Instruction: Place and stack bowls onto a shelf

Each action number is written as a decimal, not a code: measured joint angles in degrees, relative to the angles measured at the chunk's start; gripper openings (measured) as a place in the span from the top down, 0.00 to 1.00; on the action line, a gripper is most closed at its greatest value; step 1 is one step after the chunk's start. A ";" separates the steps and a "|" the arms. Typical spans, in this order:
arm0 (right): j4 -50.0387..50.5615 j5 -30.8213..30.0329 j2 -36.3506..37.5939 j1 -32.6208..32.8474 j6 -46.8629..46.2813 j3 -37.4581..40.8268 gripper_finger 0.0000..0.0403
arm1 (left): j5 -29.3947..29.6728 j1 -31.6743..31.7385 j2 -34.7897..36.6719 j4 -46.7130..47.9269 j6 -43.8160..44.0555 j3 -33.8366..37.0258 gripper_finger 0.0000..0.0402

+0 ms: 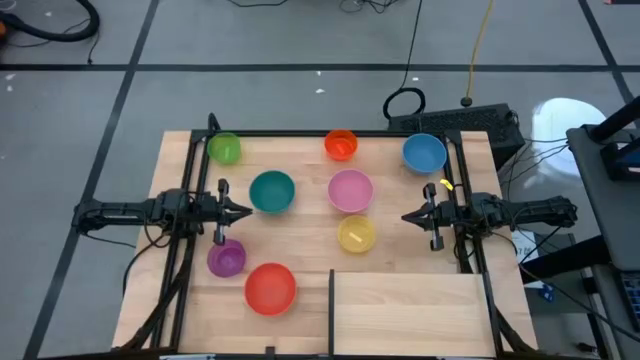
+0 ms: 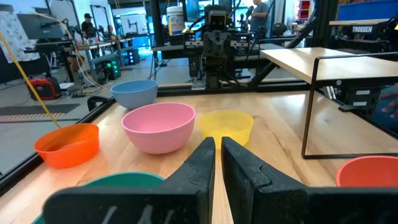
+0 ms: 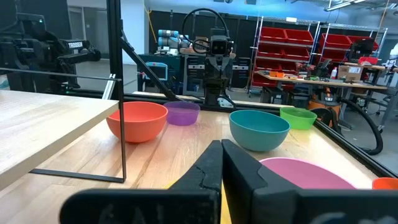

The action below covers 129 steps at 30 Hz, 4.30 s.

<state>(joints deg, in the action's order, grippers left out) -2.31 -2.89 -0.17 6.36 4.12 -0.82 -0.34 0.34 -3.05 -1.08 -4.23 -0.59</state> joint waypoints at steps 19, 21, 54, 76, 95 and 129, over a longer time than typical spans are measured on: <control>0.00 0.00 0.01 0.00 -0.02 0.00 1.00 | 0.02 0.00 0.01 0.00 0.00 -0.01 0.91; 0.00 0.02 -0.01 0.01 -0.02 0.00 1.00 | 0.02 0.00 0.02 0.00 0.00 -0.01 0.91; -0.02 0.00 0.01 -0.01 4.74 0.02 1.00 | 0.01 -0.01 0.00 0.00 0.00 0.01 0.91; -6.16 -8.99 -0.46 -0.01 -4.94 -0.10 1.00 | 0.02 0.00 0.02 0.00 0.00 0.01 0.91; 13.20 -16.43 -34.56 -0.01 -10.98 -41.46 1.00 | 0.04 0.00 0.04 -0.77 -0.01 0.03 0.91; 70.57 -16.90 -77.89 -35.91 -16.73 -78.45 0.96 | 0.39 0.00 0.04 -1.73 0.02 0.03 0.91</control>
<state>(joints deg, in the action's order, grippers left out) 68.26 -19.80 -78.06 -29.55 -12.61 -79.26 0.05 0.34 -3.01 -2.81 -4.21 -0.56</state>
